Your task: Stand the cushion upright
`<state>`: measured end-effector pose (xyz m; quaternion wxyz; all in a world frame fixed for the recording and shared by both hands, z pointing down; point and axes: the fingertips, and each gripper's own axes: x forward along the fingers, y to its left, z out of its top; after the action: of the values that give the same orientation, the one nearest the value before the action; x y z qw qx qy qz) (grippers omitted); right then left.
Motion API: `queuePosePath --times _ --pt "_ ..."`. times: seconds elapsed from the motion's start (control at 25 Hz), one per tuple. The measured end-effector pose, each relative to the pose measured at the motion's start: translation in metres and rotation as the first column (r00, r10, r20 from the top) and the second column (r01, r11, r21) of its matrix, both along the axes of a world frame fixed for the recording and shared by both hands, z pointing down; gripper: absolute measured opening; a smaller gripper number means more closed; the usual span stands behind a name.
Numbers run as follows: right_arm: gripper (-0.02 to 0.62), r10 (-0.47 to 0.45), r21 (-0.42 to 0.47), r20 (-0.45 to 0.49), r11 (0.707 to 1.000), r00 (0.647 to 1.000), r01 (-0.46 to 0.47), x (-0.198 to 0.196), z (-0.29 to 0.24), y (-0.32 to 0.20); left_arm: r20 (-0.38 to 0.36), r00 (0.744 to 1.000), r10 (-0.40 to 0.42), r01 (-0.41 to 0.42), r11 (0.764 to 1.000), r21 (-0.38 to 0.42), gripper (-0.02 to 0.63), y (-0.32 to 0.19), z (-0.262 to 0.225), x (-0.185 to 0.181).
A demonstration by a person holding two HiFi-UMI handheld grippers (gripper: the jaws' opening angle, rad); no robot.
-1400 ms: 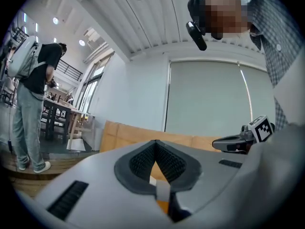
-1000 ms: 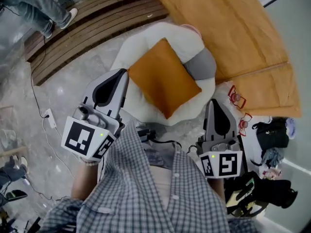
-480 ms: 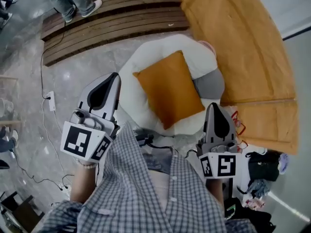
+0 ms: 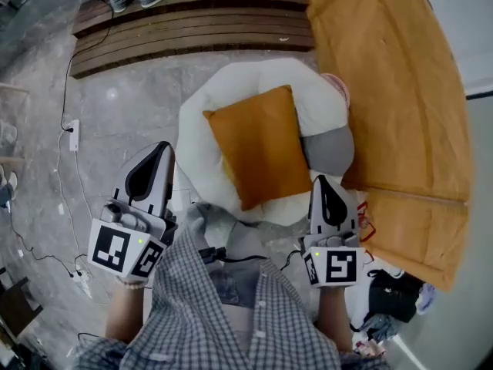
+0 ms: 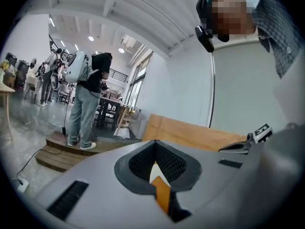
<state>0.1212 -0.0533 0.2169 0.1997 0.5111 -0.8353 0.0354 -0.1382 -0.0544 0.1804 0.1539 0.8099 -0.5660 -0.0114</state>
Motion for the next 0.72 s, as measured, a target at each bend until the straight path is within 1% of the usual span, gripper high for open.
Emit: queuePosePath --times 0.16,0.28,0.36,0.48,0.6,0.72 --pt "0.006 -0.055 -0.028 -0.034 0.998 0.998 0.054 0.009 0.039 -0.025 0.01 1.0 -0.006 0.006 0.998 -0.06 0.006 0.0 0.033 0.014" --pt "0.006 -0.105 -0.039 -0.068 0.994 0.992 0.103 0.009 0.068 -0.052 0.019 1.0 -0.005 0.007 0.996 -0.086 0.006 -0.004 0.056 0.021" --pt "0.006 -0.136 -0.048 -0.072 0.99 0.988 0.132 0.007 0.089 -0.071 0.029 1.0 0.001 0.002 0.994 -0.108 0.006 -0.005 0.074 0.024" --pt "0.006 -0.15 -0.081 -0.053 0.986 0.987 0.146 0.001 0.122 -0.097 0.058 0.998 0.025 -0.016 0.99 -0.141 0.006 -0.005 0.1 0.028" --pt "0.006 -0.156 -0.116 -0.061 0.982 0.986 0.149 0.0 0.155 -0.123 0.064 0.997 0.041 -0.03 0.987 -0.16 0.006 -0.004 0.121 0.035" --pt "0.006 -0.153 -0.158 -0.076 0.977 0.985 0.14 0.001 0.189 -0.148 0.045 0.998 0.037 -0.03 0.99 -0.139 0.006 -0.008 0.135 0.037"
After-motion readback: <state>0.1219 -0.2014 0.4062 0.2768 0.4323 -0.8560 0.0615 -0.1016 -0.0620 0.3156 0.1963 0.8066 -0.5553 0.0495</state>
